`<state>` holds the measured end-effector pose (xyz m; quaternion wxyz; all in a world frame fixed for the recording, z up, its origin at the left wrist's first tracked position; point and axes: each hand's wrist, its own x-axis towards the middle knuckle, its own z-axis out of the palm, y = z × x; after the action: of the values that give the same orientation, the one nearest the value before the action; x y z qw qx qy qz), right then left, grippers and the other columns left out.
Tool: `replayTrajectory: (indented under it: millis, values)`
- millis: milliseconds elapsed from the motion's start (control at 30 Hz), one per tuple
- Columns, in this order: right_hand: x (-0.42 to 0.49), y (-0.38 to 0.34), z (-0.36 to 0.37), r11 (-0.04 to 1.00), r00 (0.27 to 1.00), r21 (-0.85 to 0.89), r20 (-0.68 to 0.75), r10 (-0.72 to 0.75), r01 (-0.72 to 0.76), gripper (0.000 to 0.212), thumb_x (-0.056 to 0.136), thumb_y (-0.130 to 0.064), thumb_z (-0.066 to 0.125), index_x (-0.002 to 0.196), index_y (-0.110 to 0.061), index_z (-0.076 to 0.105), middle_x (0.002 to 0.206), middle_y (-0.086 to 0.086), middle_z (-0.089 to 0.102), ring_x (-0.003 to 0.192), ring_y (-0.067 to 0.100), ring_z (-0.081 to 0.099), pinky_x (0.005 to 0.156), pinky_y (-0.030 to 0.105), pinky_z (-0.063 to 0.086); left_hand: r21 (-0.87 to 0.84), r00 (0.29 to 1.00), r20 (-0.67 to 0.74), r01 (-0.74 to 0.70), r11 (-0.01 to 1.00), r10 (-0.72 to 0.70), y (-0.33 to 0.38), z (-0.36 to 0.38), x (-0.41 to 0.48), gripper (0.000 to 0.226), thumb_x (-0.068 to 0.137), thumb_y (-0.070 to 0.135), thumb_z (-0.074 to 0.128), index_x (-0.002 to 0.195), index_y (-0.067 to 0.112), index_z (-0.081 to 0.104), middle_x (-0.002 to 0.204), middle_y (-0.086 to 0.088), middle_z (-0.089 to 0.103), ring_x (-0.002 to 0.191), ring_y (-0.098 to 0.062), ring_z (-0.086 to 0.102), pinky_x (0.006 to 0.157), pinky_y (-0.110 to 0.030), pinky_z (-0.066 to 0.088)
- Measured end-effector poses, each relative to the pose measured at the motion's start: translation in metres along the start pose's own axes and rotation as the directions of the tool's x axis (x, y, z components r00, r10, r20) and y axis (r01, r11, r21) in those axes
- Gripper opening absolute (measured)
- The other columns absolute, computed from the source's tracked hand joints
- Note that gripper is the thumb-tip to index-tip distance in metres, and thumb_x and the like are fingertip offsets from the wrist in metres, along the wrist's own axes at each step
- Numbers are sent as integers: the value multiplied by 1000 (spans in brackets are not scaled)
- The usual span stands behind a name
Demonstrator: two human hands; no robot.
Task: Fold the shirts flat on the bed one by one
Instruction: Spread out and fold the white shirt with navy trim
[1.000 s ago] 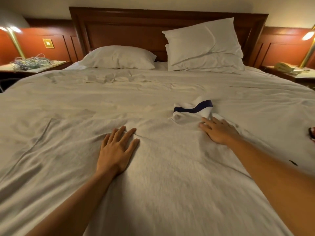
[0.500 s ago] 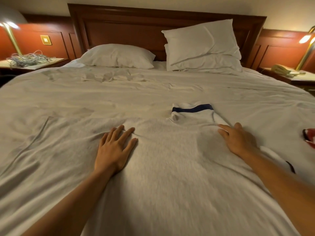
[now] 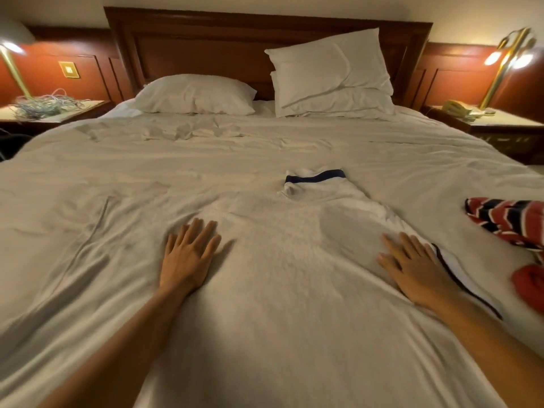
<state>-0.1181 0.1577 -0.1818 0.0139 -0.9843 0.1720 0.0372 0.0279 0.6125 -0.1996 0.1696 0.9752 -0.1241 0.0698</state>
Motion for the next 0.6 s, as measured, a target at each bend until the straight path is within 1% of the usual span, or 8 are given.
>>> replayTrajectory:
  millis: [67, 133, 167, 233, 300, 400, 533, 600]
  values:
    - [-17, 9, -2, 997, 997, -2, 31, 74, -74, 76, 88, -71, -2, 156, -38, -8, 166, -1, -10, 153, 19, -9, 122, 48, -5, 96, 999, 34, 25, 995, -28, -27, -17, -30, 71, 88, 72, 7, 155, 48, 16, 166, 12, 10, 154, -16, 2, 124, -39, -2]
    - [-33, 3, -3, 992, 992, -1, 32, 125, -125, 73, 92, -67, 0, 157, -35, -6, 167, 2, -8, 153, 24, -7, 122, 52, 0, 191, 995, 57, 70, 979, -82, -62, -40, -60, 69, 89, 74, 8, 154, 51, 10, 166, 13, 6, 154, -17, 0, 124, -39, -2]
    - [-45, -5, -1, 991, 991, -3, 18, 135, -135, 73, 93, -66, 0, 158, -33, -5, 167, 4, -6, 153, 26, -4, 121, 53, 3, 200, 989, 69, 111, 973, -127, -80, -53, -75, 70, 88, 74, 9, 154, 52, 8, 167, 12, 4, 154, -17, -1, 124, -40, 0]
    - [-74, -28, 8, 992, 992, 13, -34, 124, -123, 72, 95, -63, 4, 159, -30, 1, 167, 8, 0, 152, 31, 1, 121, 52, 7, 198, 968, 93, 212, 957, -234, -113, -78, -105, 74, 84, 76, 8, 154, 51, 5, 167, 9, 1, 154, -20, -3, 124, -42, 3]
    - [-102, -58, 16, 993, 995, 90, -60, 78, -72, 72, 95, -63, 6, 159, -31, 1, 167, 7, 0, 153, 30, 2, 122, 50, 4, 279, 950, 108, 252, 926, -292, -138, -96, -131, 76, 83, 77, 4, 155, 50, 1, 167, 7, -4, 154, -23, -6, 123, -47, -4]
    - [-134, -100, 22, 982, 998, 187, -62, 30, -18, 66, 99, -61, 18, 158, -36, 2, 167, 7, -2, 153, 29, -2, 121, 47, 0, 343, 939, 120, 266, 901, -323, -148, -109, -157, 74, 87, 78, 5, 155, 49, -2, 167, 5, -7, 154, -27, -6, 121, -51, -7]
    - [-169, -128, 27, 990, 999, 138, -53, -9, 16, 65, 100, -61, 18, 158, -37, 0, 167, 9, -5, 152, 31, -3, 122, 49, 0, 345, 946, 120, 245, 906, -301, -135, -111, -186, 71, 93, 73, 10, 157, 44, 3, 168, 4, -3, 154, -30, -5, 120, -55, -7]
    - [-186, -134, 24, 989, 999, 144, -37, -16, 21, 65, 100, -62, 18, 157, -39, 0, 167, 9, -4, 153, 31, -3, 122, 49, 0, 369, 957, 154, 177, 912, -248, -129, -112, -204, 68, 96, 69, 10, 158, 41, 2, 168, 5, -4, 154, -29, -6, 120, -57, -4]
